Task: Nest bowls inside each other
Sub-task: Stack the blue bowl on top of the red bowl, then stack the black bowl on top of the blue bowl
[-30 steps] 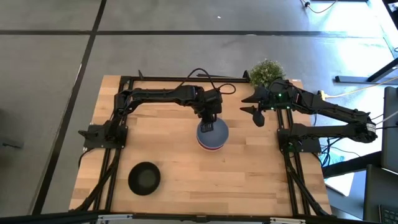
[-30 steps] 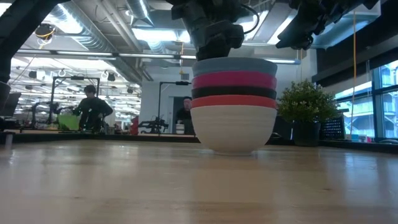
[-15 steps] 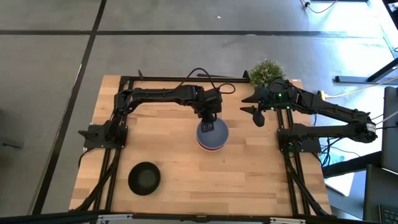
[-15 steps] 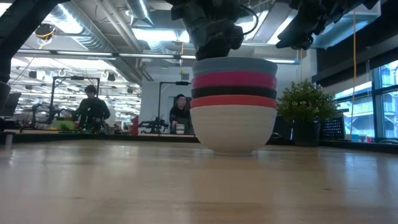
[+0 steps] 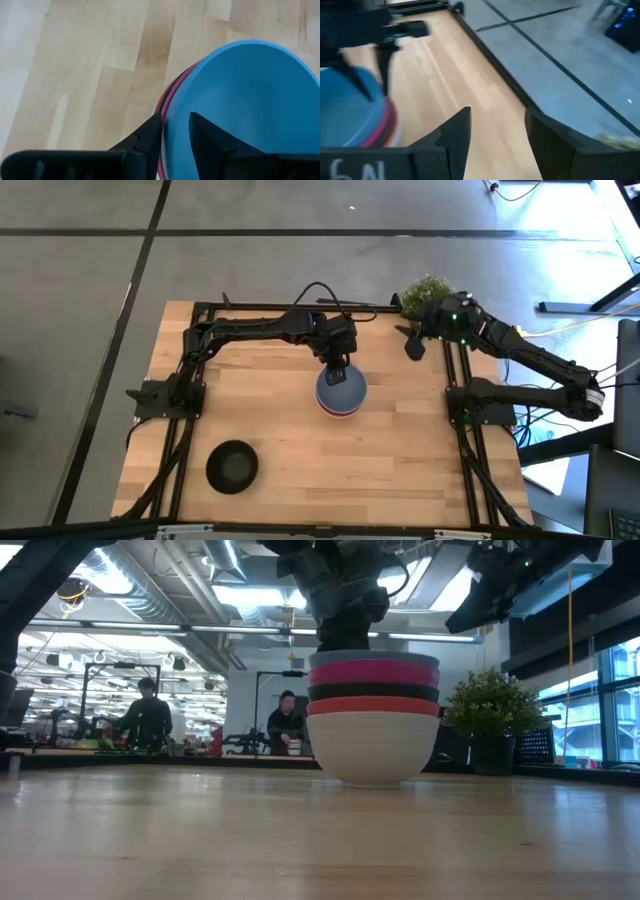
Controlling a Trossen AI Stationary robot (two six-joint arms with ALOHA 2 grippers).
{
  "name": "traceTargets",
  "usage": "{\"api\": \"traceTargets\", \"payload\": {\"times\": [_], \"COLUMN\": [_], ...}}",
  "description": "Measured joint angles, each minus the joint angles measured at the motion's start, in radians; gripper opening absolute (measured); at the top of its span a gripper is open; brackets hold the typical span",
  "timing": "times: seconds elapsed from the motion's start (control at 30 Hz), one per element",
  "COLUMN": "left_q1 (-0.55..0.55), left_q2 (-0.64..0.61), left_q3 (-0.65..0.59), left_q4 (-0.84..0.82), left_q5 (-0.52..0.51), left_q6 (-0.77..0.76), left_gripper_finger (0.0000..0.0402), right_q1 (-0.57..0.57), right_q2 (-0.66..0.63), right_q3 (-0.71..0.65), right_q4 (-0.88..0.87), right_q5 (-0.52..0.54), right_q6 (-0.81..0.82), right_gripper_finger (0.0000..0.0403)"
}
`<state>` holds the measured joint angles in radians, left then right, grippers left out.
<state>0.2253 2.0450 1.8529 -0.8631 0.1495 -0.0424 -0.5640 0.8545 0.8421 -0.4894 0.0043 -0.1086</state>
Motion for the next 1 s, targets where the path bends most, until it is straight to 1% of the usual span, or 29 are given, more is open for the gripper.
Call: {"api": "traceTargets", "payload": {"times": [0.2, 0.37, 0.77, 1.0], "left_q1": [0.000, 0.000, 0.000, 0.000], "left_q2": [0.000, 0.000, 0.000, 0.000], "left_q3": [0.000, 0.000, 0.000, 0.003], "left_q4": [0.009, 0.023, 0.055, 0.118], "left_q5": [-0.001, -0.001, -0.001, 0.000], "left_q6": [0.000, 0.000, 0.000, 0.000], "left_gripper_finger": [0.0094, 0.0094, 0.0094, 0.0094], "right_q1": [-0.171, -0.276, -0.291, -0.291], "right_q2": [0.000, 0.000, 0.000, 0.000], "right_q3": [0.000, 0.000, 0.000, 0.000], "right_q4": [0.037, 0.052, 0.044, 0.044], "right_q5": [-0.108, -0.137, -0.132, -0.130], "right_q6": [-0.041, -0.051, -0.051, -0.051], "right_gripper_finger": [0.0186, 0.0186, 0.0186, 0.0186]}}
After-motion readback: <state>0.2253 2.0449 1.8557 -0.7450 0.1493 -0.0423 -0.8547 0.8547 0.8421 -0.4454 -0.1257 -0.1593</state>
